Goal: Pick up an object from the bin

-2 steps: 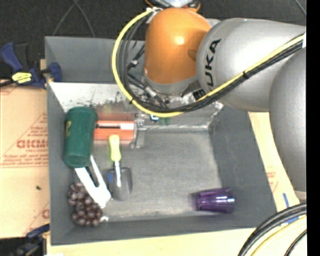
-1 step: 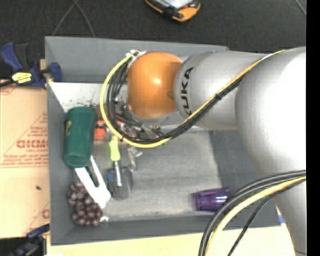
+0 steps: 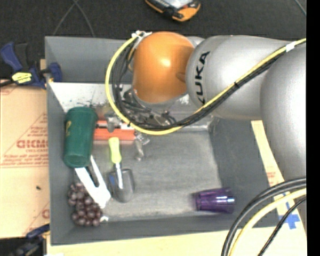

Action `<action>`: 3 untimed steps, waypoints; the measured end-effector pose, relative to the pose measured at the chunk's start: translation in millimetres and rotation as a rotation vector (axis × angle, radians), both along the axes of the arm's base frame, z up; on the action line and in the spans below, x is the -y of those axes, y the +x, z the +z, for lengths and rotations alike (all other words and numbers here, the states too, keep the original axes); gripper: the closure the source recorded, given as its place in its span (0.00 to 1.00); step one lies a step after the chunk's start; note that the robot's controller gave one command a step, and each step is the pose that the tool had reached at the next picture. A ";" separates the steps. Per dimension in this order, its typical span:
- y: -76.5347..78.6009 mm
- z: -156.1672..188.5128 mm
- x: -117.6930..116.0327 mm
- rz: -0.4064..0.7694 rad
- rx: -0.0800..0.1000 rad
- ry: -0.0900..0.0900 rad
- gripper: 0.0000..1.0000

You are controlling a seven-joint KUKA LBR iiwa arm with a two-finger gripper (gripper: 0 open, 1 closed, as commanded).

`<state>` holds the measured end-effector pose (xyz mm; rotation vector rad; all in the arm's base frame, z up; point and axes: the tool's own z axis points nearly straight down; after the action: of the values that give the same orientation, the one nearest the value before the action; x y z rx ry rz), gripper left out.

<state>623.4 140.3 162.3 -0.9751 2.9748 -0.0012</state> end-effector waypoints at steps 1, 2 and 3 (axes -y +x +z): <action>-30.6 -64.0 -14.5 0.384 -0.009 -0.002 0.00; 1.6 -89.7 -6.2 0.558 0.024 -0.005 0.00; -18.3 -89.7 7.2 0.952 0.004 -0.005 1.00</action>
Offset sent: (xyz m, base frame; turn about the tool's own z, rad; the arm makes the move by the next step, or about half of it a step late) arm -0.0011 0.0068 -0.0923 -0.5609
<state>605.1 133.2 72.6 -2.2285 2.1968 -0.0019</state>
